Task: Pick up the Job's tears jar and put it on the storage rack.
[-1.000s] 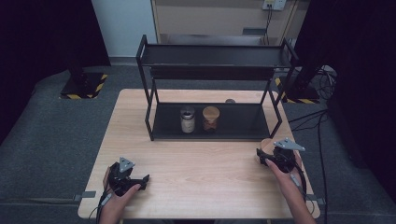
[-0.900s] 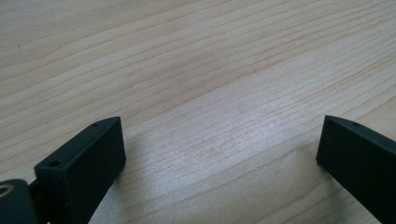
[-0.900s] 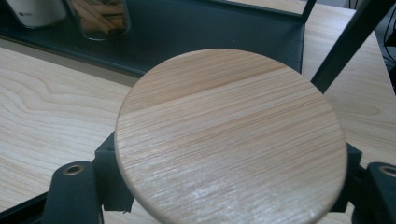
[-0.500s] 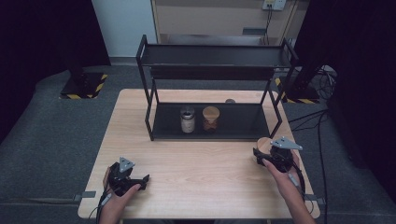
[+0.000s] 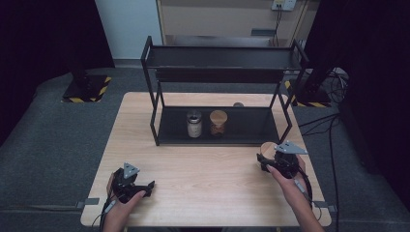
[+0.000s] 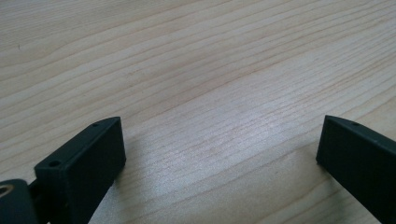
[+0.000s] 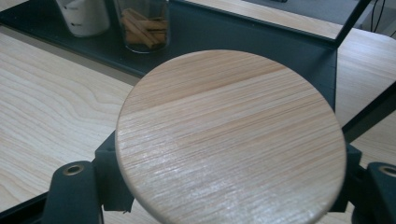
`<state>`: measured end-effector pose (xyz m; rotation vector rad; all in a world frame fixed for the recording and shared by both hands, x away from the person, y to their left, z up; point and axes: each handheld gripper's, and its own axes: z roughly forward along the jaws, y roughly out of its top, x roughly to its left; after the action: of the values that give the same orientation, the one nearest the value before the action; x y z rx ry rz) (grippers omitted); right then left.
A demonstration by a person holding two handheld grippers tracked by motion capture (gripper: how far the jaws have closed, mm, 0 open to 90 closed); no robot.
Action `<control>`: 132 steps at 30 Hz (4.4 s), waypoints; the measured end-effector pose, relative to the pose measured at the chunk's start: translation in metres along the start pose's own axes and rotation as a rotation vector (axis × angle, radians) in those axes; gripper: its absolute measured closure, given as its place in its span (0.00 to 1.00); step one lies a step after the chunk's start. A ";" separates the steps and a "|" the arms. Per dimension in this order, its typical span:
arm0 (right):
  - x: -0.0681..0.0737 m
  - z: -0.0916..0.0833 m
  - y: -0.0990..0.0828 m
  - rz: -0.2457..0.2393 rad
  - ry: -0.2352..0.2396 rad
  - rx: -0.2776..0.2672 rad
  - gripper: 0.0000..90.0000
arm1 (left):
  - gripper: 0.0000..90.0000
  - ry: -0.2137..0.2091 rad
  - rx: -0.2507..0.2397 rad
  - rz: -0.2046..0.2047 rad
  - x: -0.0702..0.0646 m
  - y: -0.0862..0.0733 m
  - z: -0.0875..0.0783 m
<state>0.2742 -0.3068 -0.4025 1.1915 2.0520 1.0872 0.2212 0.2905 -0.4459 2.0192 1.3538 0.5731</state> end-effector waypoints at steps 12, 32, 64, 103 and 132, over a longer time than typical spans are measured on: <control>0.008 0.002 0.006 -0.016 0.016 0.005 0.28 | 0.00 0.000 0.000 0.000 0.000 0.000 0.000; 0.019 0.007 0.013 -0.035 0.031 0.006 0.29 | 0.00 0.000 0.000 0.000 0.000 0.000 0.000; 0.035 0.025 0.026 -0.057 0.063 0.013 0.29 | 0.00 0.000 0.000 0.000 0.000 0.000 0.000; 0.029 0.046 0.050 -0.062 0.057 0.013 0.29 | 0.00 -0.002 0.001 0.001 0.001 0.000 0.000; 0.025 0.051 0.069 -0.057 0.055 0.002 0.29 | 0.00 -0.002 0.000 0.001 0.000 0.000 0.000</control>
<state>0.3326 -0.2458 -0.3736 1.1086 2.1159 1.1021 0.2216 0.2908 -0.4459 2.0196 1.3524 0.5717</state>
